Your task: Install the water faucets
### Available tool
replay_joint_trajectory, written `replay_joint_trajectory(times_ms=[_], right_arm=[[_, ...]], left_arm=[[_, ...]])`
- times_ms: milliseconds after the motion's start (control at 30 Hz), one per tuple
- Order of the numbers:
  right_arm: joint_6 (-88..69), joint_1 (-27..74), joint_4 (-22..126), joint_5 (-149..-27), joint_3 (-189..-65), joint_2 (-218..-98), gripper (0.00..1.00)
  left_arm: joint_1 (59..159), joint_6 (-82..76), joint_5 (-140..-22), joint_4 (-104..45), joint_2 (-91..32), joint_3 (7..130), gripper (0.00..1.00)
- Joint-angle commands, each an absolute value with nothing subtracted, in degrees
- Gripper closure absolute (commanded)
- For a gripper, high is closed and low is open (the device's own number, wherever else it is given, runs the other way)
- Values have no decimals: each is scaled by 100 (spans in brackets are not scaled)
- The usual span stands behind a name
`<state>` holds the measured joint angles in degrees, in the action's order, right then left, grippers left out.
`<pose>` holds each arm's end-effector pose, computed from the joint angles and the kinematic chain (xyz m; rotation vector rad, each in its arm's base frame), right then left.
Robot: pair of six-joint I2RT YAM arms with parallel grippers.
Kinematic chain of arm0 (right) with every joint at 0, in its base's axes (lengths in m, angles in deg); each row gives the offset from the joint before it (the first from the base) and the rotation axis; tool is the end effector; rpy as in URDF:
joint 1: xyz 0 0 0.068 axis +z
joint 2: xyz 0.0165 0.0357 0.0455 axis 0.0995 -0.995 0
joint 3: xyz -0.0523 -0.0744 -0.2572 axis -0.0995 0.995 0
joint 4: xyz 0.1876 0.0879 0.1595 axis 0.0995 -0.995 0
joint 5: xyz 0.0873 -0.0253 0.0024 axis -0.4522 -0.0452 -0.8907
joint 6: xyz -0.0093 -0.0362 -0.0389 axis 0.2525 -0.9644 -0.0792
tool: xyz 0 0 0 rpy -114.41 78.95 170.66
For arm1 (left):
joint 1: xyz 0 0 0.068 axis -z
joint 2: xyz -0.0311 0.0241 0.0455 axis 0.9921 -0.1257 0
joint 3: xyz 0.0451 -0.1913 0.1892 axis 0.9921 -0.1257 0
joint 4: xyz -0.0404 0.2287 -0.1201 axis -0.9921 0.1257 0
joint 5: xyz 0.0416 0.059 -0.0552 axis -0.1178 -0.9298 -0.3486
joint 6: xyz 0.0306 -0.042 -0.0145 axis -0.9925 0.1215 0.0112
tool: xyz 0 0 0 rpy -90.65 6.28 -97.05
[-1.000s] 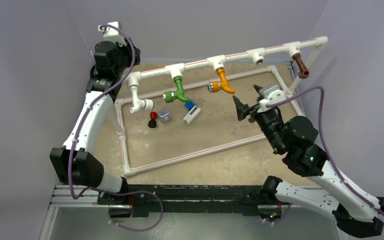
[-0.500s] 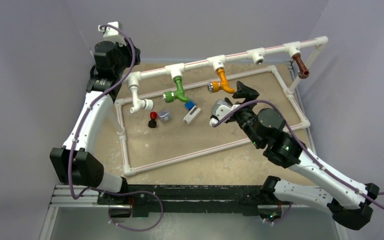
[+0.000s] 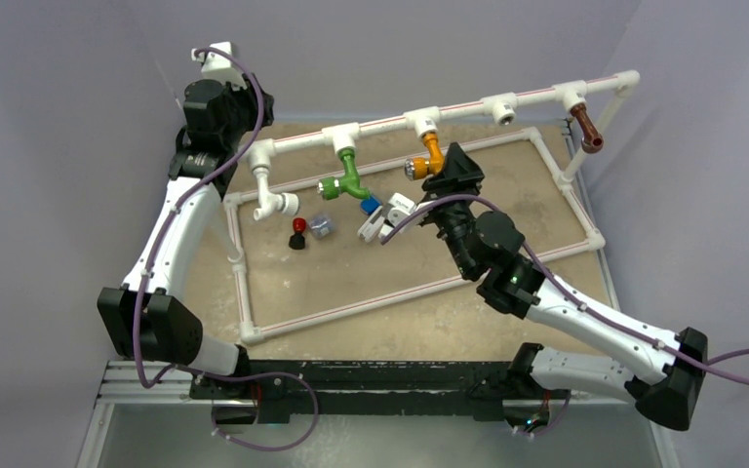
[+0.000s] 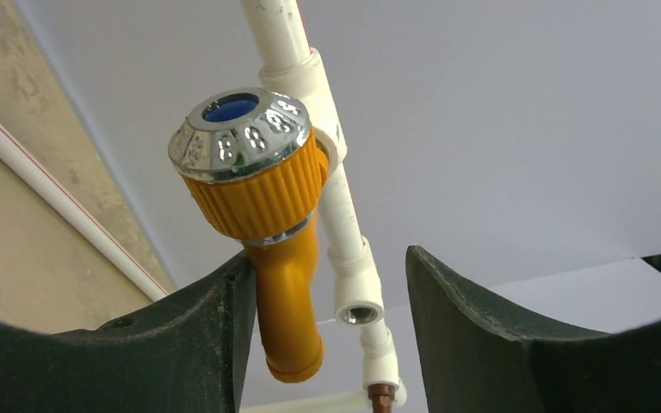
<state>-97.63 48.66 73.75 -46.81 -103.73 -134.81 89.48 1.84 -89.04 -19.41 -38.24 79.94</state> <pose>0.1493 0.1749 0.4006 -1.0003 0.9567 -0.7650 0.3440 -0.0405 0.4178 -0.1360 1.7226 -0.2966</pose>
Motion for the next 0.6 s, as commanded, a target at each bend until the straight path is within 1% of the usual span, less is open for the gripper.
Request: replay_joint_trajectory(times_ms=[0, 100, 167, 300, 467, 567], right_arm=[[-10192, 4939, 8334, -4500, -10355, -13659, 38], [-10094, 4978, 8492, -4501, -10337, -13809, 42], [-9993, 5003, 8568, -4465, -10322, -13895, 47], [-9680, 5085, 8705, -4431, -10267, -14010, 67], [-9156, 5153, 8840, -4264, -10155, -14143, 100], [-8585, 5188, 8999, -4165, -10040, -14148, 100]], left_arm=[[8849, 292, -8715, -869, -4341, 7472, 60], [8849, 292, -8712, -869, -4342, 7472, 60], [8849, 292, -8712, -867, -4349, 7472, 60], [8841, 292, -8703, -869, -4342, 7477, 60], [8832, 301, -8686, -867, -4338, 7476, 60], [8830, 306, -8677, -865, -4342, 7481, 60]])
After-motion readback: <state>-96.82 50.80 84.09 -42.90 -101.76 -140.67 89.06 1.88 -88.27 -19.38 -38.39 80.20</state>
